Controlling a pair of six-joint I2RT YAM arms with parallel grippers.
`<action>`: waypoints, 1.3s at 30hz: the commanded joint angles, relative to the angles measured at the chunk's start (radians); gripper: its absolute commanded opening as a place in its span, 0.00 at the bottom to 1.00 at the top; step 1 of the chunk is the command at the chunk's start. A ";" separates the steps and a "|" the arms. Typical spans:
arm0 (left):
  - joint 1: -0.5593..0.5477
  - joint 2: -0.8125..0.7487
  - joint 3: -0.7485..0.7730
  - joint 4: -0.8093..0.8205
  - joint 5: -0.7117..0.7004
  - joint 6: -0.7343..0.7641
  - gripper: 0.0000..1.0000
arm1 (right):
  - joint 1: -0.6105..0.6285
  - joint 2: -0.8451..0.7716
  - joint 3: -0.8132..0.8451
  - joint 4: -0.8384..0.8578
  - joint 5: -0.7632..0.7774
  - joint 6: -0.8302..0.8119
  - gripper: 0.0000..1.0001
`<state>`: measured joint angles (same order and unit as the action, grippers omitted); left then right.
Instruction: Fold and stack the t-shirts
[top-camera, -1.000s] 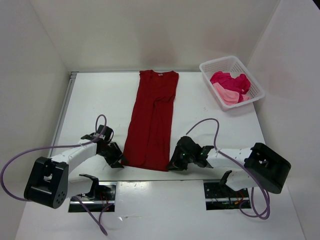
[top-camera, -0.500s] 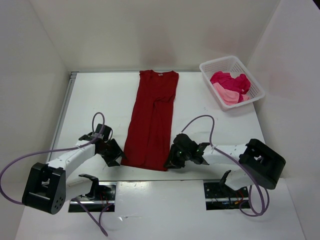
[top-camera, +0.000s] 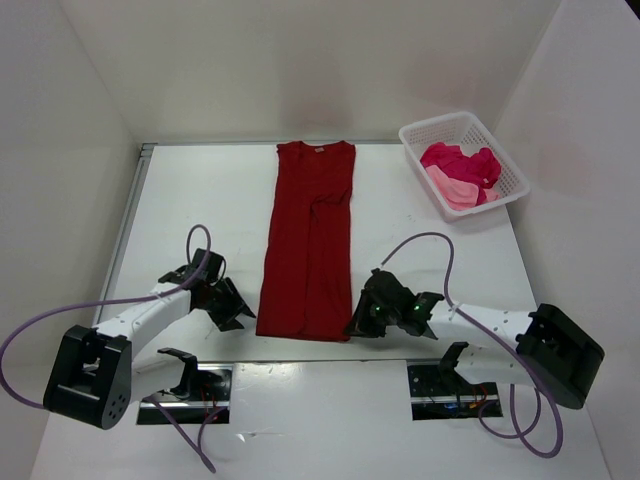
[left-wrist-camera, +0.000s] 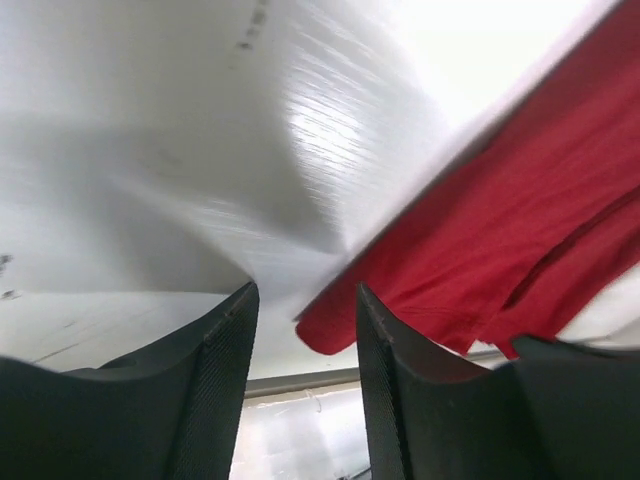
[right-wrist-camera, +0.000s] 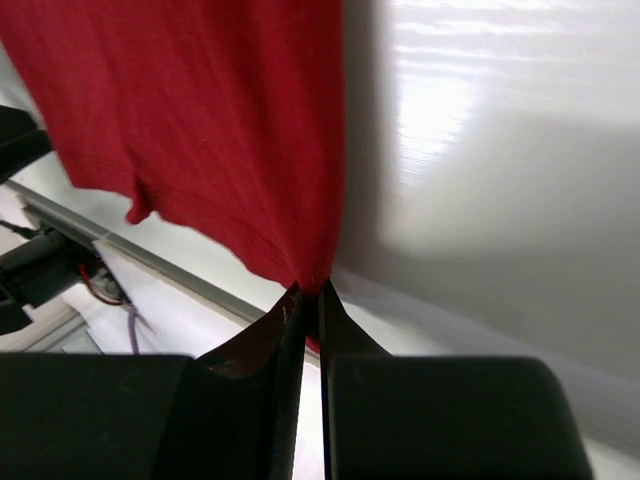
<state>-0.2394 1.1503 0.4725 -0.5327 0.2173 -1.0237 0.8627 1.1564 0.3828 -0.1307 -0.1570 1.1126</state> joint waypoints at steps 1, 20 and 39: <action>-0.009 0.012 -0.029 0.059 0.054 0.022 0.52 | -0.004 -0.014 -0.028 -0.041 0.014 -0.005 0.12; -0.146 -0.043 -0.071 0.135 0.125 0.048 0.25 | -0.004 0.068 0.010 0.000 0.005 -0.005 0.13; -0.025 0.074 0.396 0.009 0.116 0.094 0.00 | -0.365 0.090 0.419 -0.299 -0.085 -0.336 0.00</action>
<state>-0.3168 1.1774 0.8005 -0.5636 0.3439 -0.9455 0.5663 1.1530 0.6952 -0.4080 -0.2173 0.9157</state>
